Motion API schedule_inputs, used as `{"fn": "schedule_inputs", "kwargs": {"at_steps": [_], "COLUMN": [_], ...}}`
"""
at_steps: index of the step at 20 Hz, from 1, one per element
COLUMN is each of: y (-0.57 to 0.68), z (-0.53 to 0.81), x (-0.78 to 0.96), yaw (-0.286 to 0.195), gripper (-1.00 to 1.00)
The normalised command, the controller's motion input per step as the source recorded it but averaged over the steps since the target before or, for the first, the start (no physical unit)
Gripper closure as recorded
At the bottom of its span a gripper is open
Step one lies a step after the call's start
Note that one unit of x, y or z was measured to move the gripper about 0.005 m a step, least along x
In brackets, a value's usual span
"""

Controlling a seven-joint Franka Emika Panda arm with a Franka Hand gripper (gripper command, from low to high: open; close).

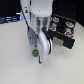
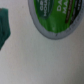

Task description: Open the kcup holder, insert the kcup into the holder, and close the kcup holder

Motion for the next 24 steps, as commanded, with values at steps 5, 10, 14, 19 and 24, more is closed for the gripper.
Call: {"fn": "schedule_inputs", "kwargs": {"at_steps": [5, 10, 14, 19, 24], "y": [-0.16, -0.07, -0.09, -0.05, -0.05], "z": [-0.12, -0.09, -0.05, -0.02, -0.05], "x": [-0.02, 0.1, 0.08, 0.08, 0.04], "yaw": [-0.096, -0.074, -0.065, -0.051, -0.049], "gripper": [-1.0, 1.0, -1.0, -1.0, -1.0]}}
